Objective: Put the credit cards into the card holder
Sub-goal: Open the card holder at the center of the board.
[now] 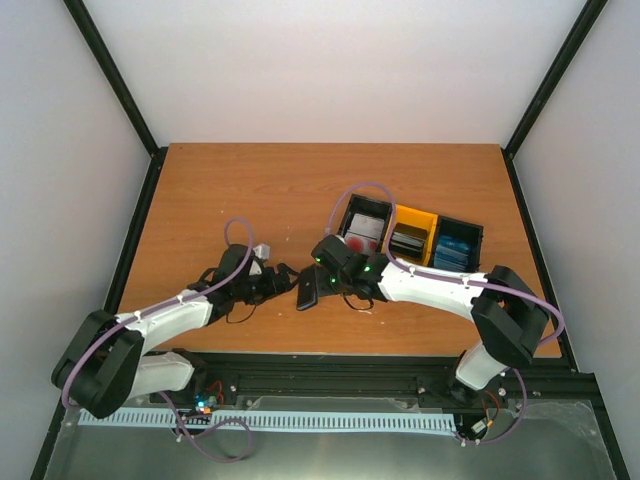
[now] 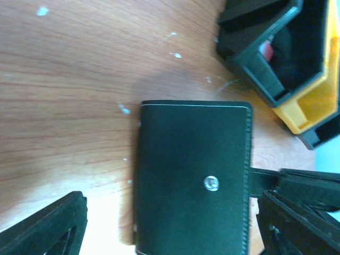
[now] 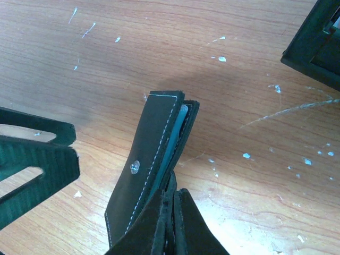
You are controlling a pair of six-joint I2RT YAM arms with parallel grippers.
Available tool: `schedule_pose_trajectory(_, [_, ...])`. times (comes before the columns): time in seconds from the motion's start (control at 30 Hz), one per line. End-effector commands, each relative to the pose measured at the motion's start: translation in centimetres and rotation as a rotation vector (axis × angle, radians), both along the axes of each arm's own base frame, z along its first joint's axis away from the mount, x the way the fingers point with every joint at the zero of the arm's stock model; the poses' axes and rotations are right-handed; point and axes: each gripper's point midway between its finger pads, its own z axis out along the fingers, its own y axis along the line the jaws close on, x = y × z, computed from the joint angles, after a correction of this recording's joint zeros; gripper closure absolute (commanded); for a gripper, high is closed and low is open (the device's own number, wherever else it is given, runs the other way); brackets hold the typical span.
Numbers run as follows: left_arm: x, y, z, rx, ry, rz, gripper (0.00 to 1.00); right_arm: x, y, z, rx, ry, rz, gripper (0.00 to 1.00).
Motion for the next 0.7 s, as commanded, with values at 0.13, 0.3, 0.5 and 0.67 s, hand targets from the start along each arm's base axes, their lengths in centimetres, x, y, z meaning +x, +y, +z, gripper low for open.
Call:
schedule_pose_trajectory(0.13, [-0.2, -3.0, 3.4, -0.131, -0.11, -0.175, 0.11, -0.1, 0.3, 1.4, 0.035, -0.007, 0.009, 0.97])
schedule_pose_trajectory(0.3, [-0.5, -3.4, 1.9, -0.085, -0.054, -0.238, 0.07, 0.0, 0.2, 2.5, 0.052, -0.035, 0.007, 0.97])
schedule_pose_trajectory(0.5, [-0.2, -3.1, 1.6, -0.051, -0.05, -0.233, 0.1, 0.1, -0.2, 2.8, 0.054, -0.045, -0.002, 0.97])
schedule_pose_trajectory(0.67, [-0.1, -3.0, 0.7, -0.027, -0.038, -0.239, 0.28, 0.0, -0.3, 2.6, 0.047, -0.039, -0.003, 0.97])
